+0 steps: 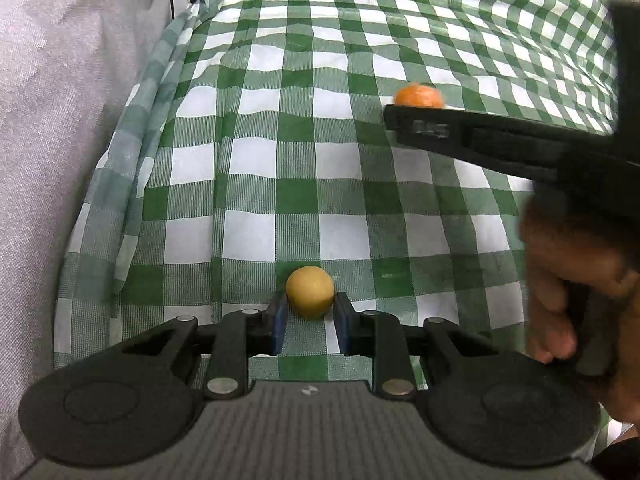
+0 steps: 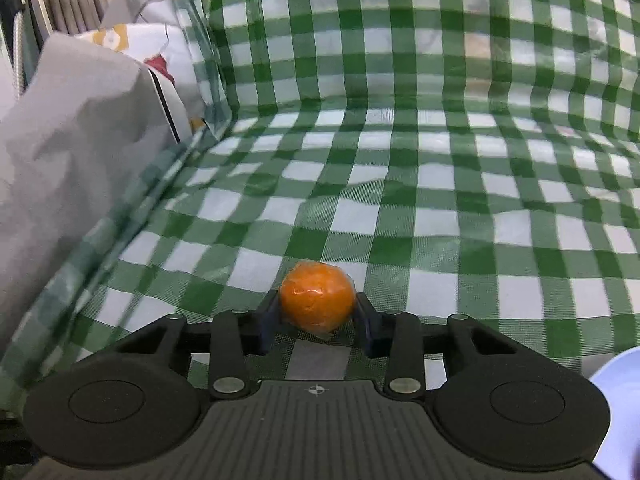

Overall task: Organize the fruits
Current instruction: 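Grasp a yellow plum with the left gripper while the right grasps the netted orange, then carry the yellow plum and netted orange over the blue plate with both grippers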

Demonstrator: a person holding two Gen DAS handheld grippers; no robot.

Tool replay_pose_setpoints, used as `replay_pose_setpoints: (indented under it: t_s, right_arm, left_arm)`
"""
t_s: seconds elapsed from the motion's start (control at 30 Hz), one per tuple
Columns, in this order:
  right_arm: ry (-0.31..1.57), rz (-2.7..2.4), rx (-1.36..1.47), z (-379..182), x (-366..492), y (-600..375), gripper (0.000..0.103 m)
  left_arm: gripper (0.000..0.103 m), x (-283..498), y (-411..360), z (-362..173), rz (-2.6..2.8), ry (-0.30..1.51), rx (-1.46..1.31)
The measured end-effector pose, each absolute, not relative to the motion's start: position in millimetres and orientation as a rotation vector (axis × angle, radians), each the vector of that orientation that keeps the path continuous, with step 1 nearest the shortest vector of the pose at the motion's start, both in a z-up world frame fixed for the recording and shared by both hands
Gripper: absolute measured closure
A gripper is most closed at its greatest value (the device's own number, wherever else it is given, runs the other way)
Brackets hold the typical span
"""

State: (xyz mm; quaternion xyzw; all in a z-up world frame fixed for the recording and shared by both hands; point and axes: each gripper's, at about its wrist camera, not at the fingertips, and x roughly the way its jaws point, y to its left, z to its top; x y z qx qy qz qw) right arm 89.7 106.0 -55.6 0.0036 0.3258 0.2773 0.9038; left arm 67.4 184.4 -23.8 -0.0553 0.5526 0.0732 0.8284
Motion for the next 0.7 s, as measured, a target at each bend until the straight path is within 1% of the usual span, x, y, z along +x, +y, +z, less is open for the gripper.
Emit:
replay_pose_setpoints:
  t_s: [0.2,0.37,0.53,0.7]
  right_arm:
    - [0.622,0.561,0.046,-26.0,59.2,68.7,0.063]
    - [0.561,0.53,0.067,-2.9,9.3,18.1,0.062]
    - [0.532,0.481,0.06,6.2,-37.6,-33.5,0.062]
    - [0.507,0.405,0.073,8.9,-63.8,-86.0,0.062]
  left_arm:
    - [0.076,69.4,178.3,-16.8,0.151,1.133,-0.119]
    - [0.076,63.1,170.5,-6.6,0.155,1.071,-0.11]
    - [0.076,54.6,154.2,0.8,0.122,1.026,-0.093]
    - [0.076,41.5,133.1,6.1,0.077,0.989,-0.066]
